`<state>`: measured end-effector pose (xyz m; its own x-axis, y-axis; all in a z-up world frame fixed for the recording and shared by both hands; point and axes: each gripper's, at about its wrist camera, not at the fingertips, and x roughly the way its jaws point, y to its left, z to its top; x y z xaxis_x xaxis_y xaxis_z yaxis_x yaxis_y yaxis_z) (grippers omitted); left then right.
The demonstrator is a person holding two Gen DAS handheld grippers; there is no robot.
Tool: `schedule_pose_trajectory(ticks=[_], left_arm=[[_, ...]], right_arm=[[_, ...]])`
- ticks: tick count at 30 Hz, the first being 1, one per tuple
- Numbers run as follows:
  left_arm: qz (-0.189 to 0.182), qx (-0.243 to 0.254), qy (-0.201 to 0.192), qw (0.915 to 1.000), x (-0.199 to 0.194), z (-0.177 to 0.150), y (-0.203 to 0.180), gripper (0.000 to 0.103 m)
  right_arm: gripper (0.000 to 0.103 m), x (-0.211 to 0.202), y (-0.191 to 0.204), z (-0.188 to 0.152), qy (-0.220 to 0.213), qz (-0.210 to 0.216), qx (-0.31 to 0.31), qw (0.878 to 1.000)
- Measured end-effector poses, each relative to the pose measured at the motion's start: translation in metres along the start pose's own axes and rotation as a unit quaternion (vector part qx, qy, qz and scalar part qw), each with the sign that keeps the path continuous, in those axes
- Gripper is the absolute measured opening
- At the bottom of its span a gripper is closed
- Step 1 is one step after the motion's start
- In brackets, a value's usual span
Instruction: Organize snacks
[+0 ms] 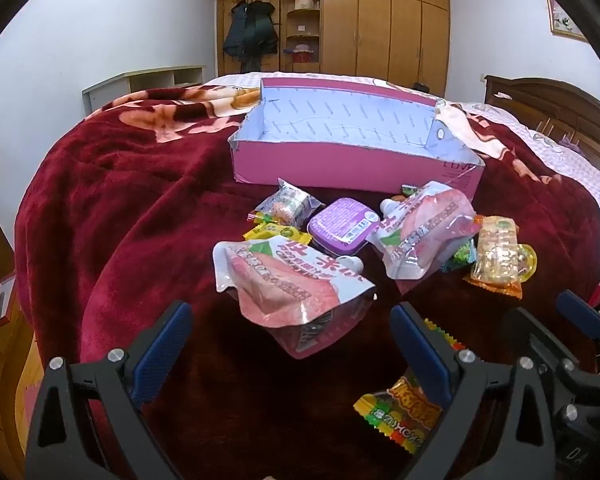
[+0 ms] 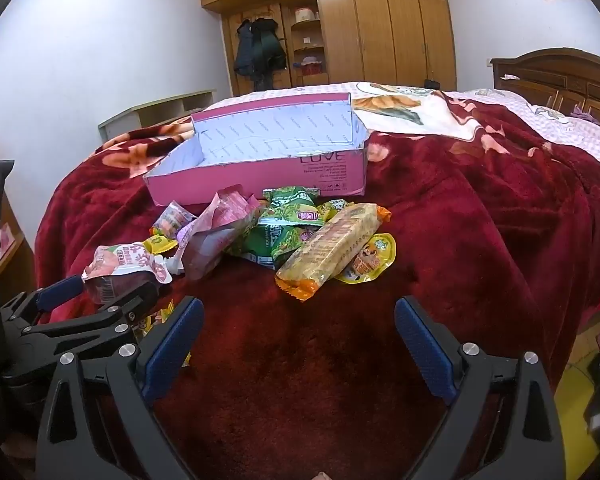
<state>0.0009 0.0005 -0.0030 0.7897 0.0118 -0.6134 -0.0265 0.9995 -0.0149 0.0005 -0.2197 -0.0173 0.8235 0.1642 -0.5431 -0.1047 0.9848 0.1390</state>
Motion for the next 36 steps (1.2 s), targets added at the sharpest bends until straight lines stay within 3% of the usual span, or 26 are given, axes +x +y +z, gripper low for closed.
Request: schedule_pose_trajectory(ticks=[36], left_arm=[[0.000,0.003,0.004,1.0000,0.0023,0.0011,0.0010,0.101]], right_arm=[[0.098,0.0014,0.0016,-0.0008,0.004,0.000,0.000,1.000]])
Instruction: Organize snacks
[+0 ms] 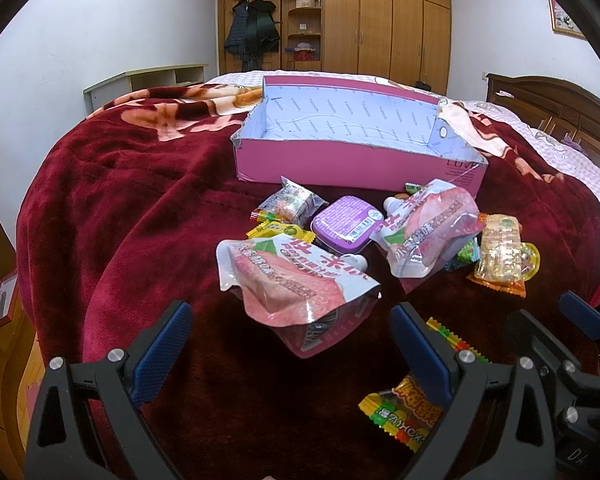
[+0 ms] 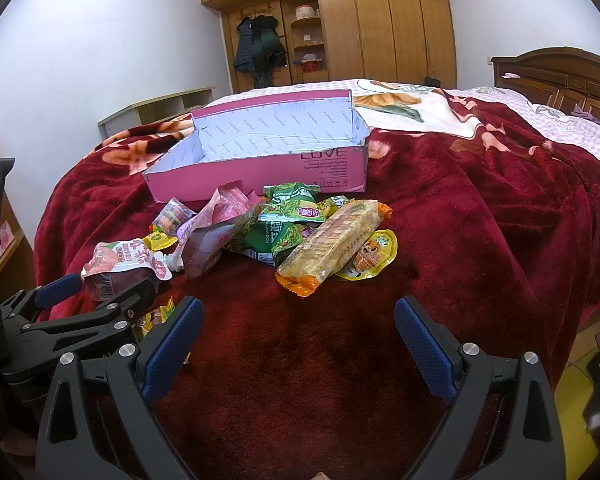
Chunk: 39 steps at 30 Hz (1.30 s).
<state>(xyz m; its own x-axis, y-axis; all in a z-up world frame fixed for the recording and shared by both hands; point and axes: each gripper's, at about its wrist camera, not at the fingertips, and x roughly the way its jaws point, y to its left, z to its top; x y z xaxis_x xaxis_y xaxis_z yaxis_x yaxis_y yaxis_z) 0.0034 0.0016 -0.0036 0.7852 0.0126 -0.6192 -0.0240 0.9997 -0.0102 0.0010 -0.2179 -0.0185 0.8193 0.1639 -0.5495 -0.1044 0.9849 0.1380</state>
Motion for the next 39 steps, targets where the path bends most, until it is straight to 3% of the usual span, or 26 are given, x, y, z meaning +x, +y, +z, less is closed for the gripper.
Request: schedule_pose_trajectory(ticks=[39], left_arm=[[0.001,-0.003,0.003,1.0000,0.002,-0.007,0.009,0.101]], right_arm=[[0.098,0.001,-0.002,-0.002,0.002,0.000,0.002,1.000]])
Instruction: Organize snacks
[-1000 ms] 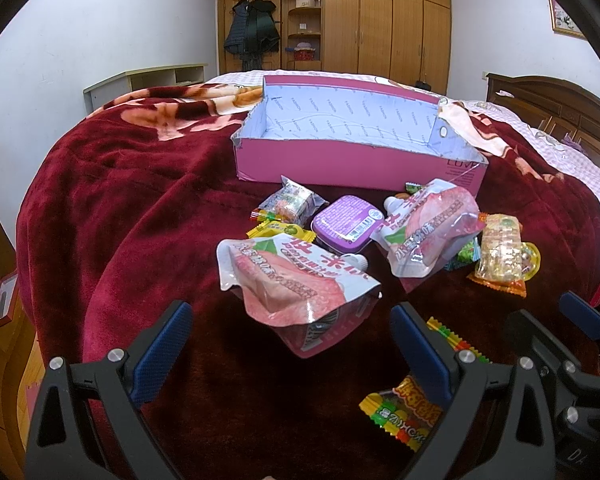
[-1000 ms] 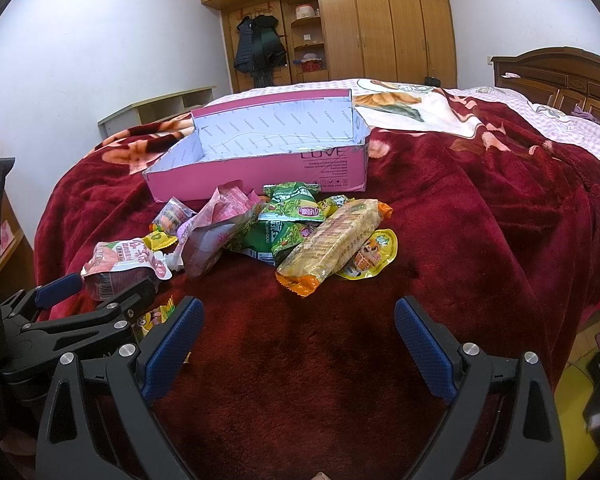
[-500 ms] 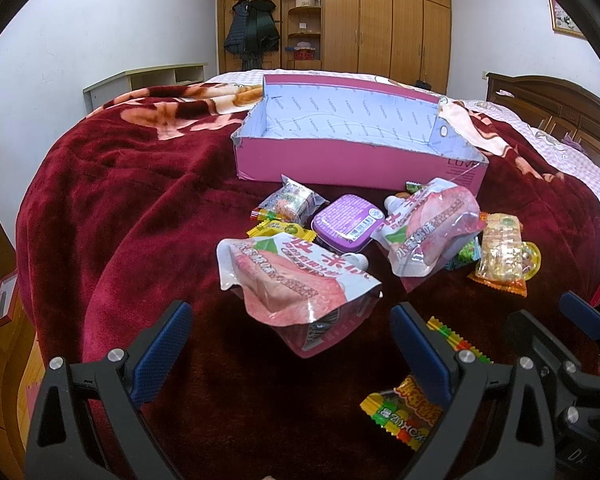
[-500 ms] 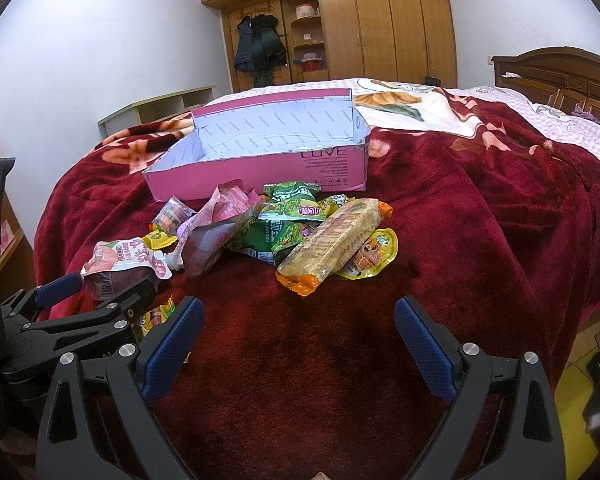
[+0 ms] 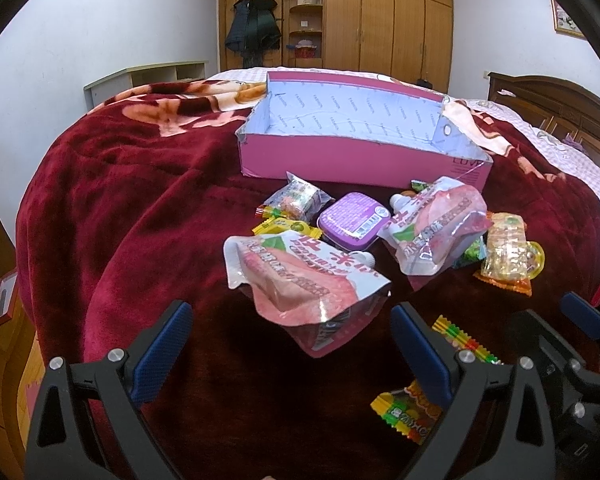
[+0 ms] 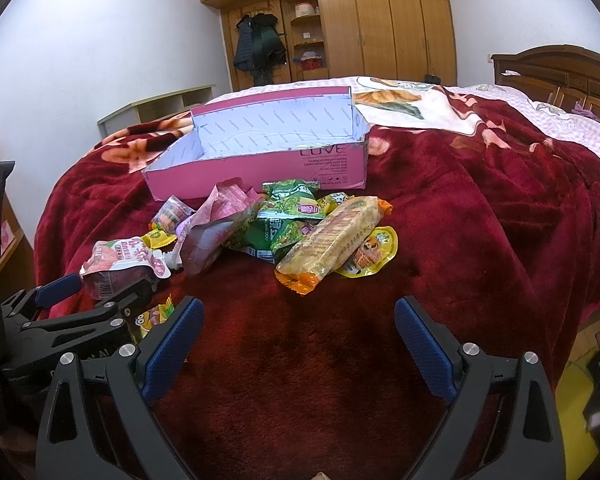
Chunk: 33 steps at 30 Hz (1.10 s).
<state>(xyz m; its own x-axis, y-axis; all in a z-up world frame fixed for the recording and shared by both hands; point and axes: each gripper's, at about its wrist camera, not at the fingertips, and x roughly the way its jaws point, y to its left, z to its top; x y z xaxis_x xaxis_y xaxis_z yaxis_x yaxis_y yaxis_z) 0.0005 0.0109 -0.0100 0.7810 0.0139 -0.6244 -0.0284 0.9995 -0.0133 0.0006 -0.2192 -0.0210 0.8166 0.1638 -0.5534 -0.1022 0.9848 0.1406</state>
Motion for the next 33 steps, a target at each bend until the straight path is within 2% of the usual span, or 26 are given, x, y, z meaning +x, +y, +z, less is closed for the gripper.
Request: schedule_pose_trajectory(ticks=[11,20,24,27,33], left_arm=[[0.007,-0.007,-0.001,1.0000,0.002,0.004,0.019,0.101],[0.000,0.001,-0.007,1.0000,-0.002,0.008,0.022,0.101],[-0.003,0.009,-0.012,0.9999,-0.005,0.009,0.020,0.101],[-0.013,0.012,-0.011,0.9998,-0.007,0.010,0.020,0.101],[-0.024,0.008,-0.009,0.9996,-0.009,0.013,0.024,0.101]], right_arm=[[0.098,0.005,-0.011,0.006,0.017,0.019,0.015,1.000],[0.098,0.021,-0.020,0.026,0.020,0.021,-0.002,1.000],[0.089,0.036,-0.023,0.038,0.031,0.021,-0.005,0.999],[0.085,0.046,-0.020,0.047,0.031,0.011,-0.024,0.999],[0.068,0.071,-0.024,0.055,0.058,0.005,-0.020,0.998]])
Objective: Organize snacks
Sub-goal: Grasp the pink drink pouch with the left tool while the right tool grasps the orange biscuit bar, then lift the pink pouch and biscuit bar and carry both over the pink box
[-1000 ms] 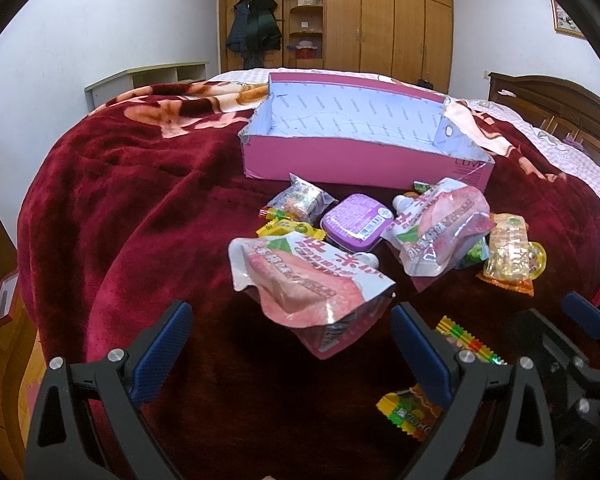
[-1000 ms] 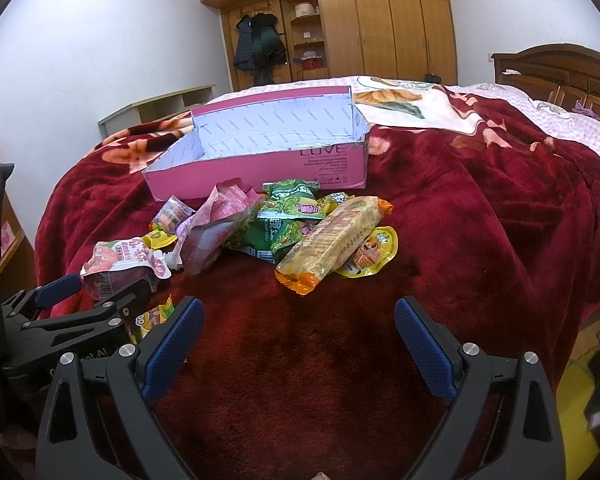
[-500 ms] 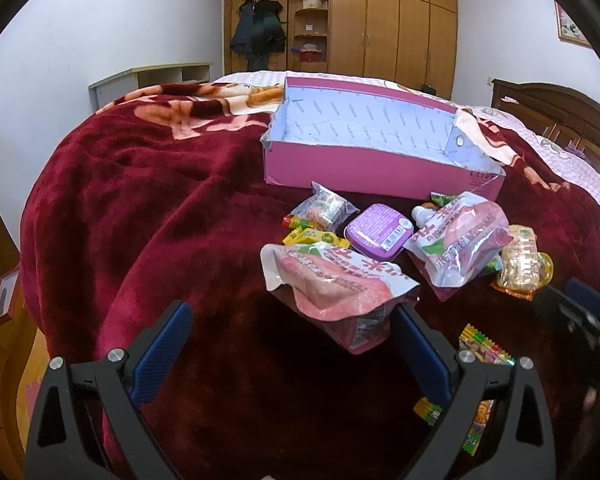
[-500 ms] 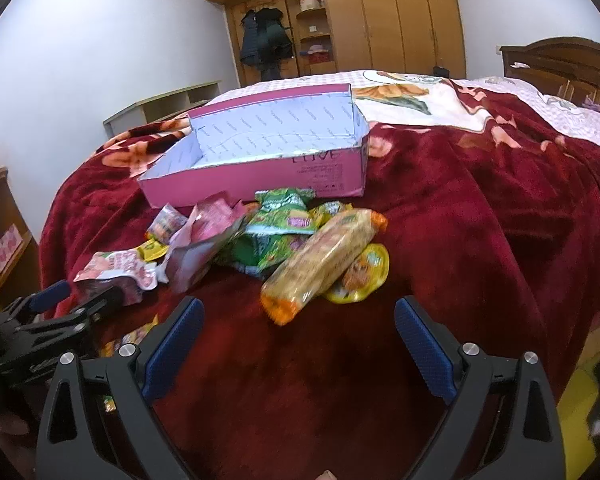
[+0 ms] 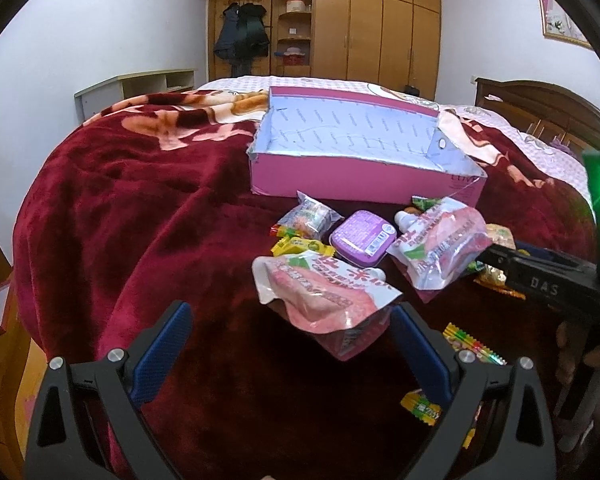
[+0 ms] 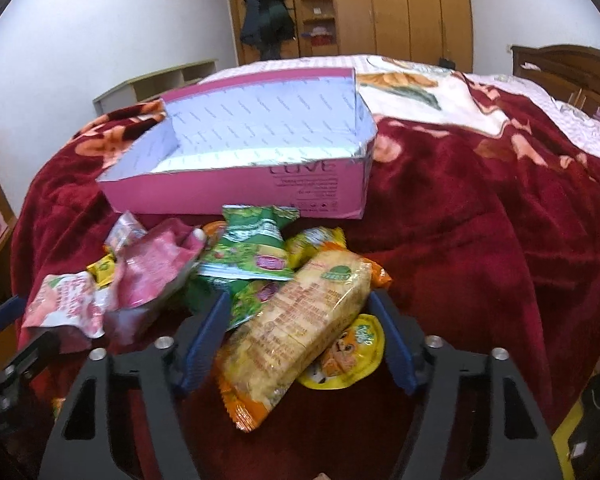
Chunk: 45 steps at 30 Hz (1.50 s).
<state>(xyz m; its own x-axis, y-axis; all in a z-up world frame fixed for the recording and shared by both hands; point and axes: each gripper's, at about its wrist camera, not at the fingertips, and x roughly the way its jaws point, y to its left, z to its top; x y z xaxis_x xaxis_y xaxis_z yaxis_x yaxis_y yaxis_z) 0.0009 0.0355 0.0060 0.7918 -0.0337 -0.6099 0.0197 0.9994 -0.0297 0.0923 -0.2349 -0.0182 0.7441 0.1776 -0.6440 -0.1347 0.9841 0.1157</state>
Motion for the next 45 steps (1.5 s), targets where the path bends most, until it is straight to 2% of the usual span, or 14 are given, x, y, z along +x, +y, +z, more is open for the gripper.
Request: schedule_pose_trajectory(ticks=[5,13,20,27,33,35,37,45], left_arm=[[0.001,-0.006,0.002,1.0000,0.002,0.003,0.005,0.101],[-0.013,0.007,0.001,0.9999,0.006,0.011,-0.001,0.101],[-0.023,0.024,0.013,0.9994,0.026,0.015,-0.012,0.101],[-0.017,0.031,0.022,0.9991,0.038,0.013,-0.016,0.101],[-0.011,0.031,0.017,0.9993,0.045,0.018,-0.016,0.097],[-0.009,0.031,0.019,0.9993,0.049,0.020,-0.016,0.096],[-0.013,0.028,0.017,0.9994,0.048,0.019,-0.014,0.096],[-0.015,0.030,-0.009,0.9994,0.031,0.018,-0.010,0.095]], right_arm=[[0.054,0.000,-0.003,-0.001,-0.004,0.006,0.004,1.000],[0.048,-0.012,-0.003,0.001,-0.021,0.017,0.004,1.000],[0.048,-0.034,0.000,-0.003,-0.035,0.038,-0.006,0.999],[0.048,-0.049,0.009,-0.015,-0.022,0.062,-0.041,0.997],[0.049,-0.049,0.013,-0.020,-0.027,0.055,-0.061,0.996],[0.050,-0.047,0.012,-0.019,-0.026,0.055,-0.056,0.997],[0.061,-0.045,0.010,-0.018,-0.025,0.052,-0.051,0.997],[0.063,-0.050,0.008,-0.021,-0.020,0.048,-0.041,0.998]])
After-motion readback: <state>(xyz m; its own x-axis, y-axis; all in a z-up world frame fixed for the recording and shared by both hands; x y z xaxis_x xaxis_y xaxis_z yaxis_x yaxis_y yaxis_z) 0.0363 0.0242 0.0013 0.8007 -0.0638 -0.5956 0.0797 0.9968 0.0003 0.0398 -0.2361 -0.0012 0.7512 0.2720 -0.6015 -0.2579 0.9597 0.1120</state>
